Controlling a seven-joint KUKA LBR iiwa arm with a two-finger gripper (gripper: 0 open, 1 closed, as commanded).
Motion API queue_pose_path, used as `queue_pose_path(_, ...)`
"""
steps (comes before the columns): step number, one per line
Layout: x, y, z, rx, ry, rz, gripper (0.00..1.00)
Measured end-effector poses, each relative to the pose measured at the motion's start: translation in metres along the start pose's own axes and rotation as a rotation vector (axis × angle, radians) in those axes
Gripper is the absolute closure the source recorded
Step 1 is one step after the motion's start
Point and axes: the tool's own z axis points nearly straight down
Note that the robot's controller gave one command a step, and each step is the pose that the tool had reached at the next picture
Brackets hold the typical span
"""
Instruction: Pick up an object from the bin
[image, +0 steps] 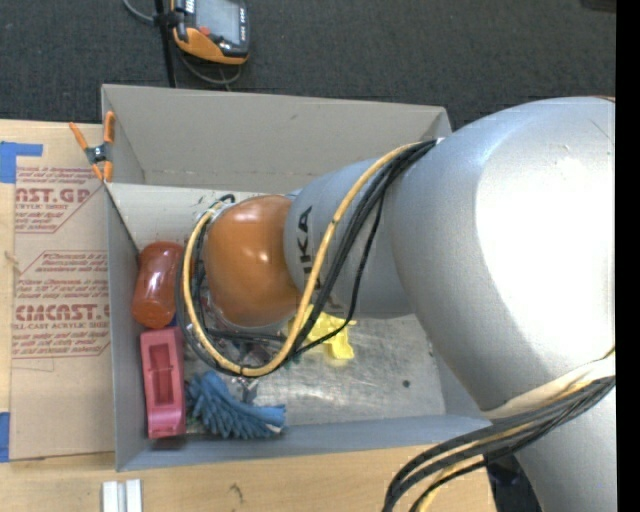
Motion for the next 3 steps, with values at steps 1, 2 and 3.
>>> queue_pose_path(1,-0.0001,0.0002,0.0000,0.000,0.000,0.000,0.00)
queue_pose_path(2,-0.0001,0.0002,0.0000,0.000,0.000,0.000,0.00)
queue_pose_path(3,-0.0001,0.0002,0.0000,0.000,0.000,0.000,0.00)
